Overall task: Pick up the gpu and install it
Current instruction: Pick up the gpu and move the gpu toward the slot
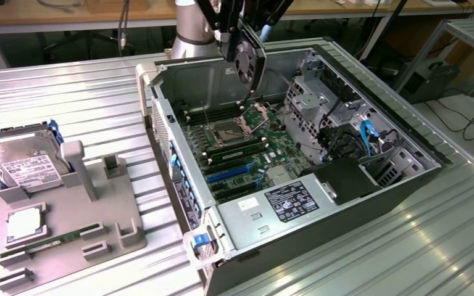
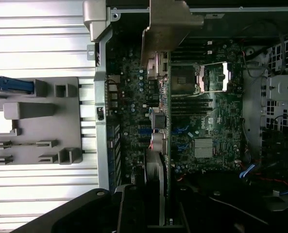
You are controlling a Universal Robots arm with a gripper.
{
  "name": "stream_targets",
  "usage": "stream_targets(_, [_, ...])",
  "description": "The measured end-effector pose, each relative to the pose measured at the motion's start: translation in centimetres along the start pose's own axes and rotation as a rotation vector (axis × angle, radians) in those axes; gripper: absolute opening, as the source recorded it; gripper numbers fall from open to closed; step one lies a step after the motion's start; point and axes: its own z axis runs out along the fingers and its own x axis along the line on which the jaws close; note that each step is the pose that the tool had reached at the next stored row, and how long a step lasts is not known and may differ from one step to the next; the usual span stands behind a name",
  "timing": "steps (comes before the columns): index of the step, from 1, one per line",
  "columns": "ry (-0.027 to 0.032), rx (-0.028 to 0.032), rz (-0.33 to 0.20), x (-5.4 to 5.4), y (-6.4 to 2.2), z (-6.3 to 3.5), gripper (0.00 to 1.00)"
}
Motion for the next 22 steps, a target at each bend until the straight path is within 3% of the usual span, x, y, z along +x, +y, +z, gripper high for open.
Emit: stream_targets(22, [0.0000,-0.0001,0.000,-2.8,0.06,0.16,0.28])
